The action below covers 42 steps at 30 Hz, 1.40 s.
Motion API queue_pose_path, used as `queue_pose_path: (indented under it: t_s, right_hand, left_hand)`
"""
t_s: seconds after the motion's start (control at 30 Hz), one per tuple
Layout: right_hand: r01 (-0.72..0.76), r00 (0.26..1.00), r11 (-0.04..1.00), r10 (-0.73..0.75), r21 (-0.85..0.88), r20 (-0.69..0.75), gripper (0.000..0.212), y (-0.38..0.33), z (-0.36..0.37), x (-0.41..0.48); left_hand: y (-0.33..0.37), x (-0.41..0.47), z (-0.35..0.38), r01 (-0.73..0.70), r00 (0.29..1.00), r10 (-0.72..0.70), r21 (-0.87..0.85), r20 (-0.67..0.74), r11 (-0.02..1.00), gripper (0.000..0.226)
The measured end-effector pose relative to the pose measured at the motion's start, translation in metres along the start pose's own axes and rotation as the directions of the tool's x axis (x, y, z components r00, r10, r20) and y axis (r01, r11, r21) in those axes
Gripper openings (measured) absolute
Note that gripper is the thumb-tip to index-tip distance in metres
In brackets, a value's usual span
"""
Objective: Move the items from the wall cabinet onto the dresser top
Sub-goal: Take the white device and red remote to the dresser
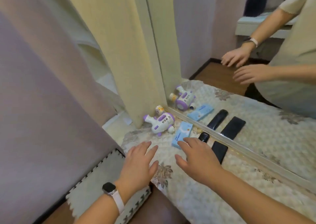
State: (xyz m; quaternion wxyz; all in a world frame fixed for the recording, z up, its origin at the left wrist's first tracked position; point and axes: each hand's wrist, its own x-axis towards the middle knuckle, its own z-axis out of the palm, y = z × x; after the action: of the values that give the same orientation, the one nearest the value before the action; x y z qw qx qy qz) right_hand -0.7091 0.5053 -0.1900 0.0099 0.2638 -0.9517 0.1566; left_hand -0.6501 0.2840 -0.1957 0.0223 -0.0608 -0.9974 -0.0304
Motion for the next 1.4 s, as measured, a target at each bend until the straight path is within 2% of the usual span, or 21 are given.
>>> queue_pose_path:
  t_s: [0.13, 0.3, 0.43, 0.67, 0.9, 1.03, 1.27, 1.4]
  right_hand:
    - [0.227, 0.973, 0.974, -0.226, 0.014, -0.041, 0.046, -0.060, 0.000, 0.016]
    - [0.415, 0.910, 0.910, -0.414, 0.030, -0.025, 0.045, -0.153, 0.006, 0.033]
    - [0.553, 0.833, 0.832, -0.554, 0.037, 0.007, 0.050, -0.241, 0.023, 0.037]
    - [0.705, 0.707, 0.708, -0.706, 0.033, 0.053, 0.046, -0.416, 0.056, 0.006]
    - [0.846, 0.529, 0.529, -0.848, 0.059, 0.029, 0.046, -0.589, 0.095, -0.046]
    - [0.904, 0.415, 0.418, -0.909, 0.090, 0.046, 0.047, -0.671, 0.107, -0.087]
    - [0.969, 0.204, 0.211, -0.977, 0.130, 0.068, 0.046, -0.760, 0.126, -0.137]
    - [0.980, 0.069, 0.085, -0.993, 0.179, 0.095, 0.050, -0.806, 0.137, -0.162]
  left_hand:
    - [-0.035, -0.050, -0.024, 0.170, 0.983, -0.168, 0.019, -0.078, 0.985, 0.049]
    - [-0.077, -0.122, -0.047, 0.362, 0.921, -0.355, 0.016, -0.163, 0.932, 0.049]
    - [-0.125, -0.196, -0.060, 0.501, 0.842, -0.492, -0.015, -0.221, 0.865, 0.047]
    - [-0.215, -0.362, -0.079, 0.712, 0.671, -0.692, -0.028, -0.265, 0.701, 0.048]
    - [-0.266, -0.534, -0.093, 0.866, 0.454, -0.841, -0.076, -0.294, 0.494, 0.050]
    - [-0.273, -0.619, -0.101, 0.938, 0.283, -0.912, -0.112, -0.297, 0.328, 0.048]
    - [-0.261, -0.705, -0.108, 0.983, 0.048, -0.947, -0.153, -0.316, 0.101, 0.045]
    - [-0.251, -0.746, -0.109, 0.985, -0.127, -0.942, -0.155, -0.312, -0.081, 0.050]
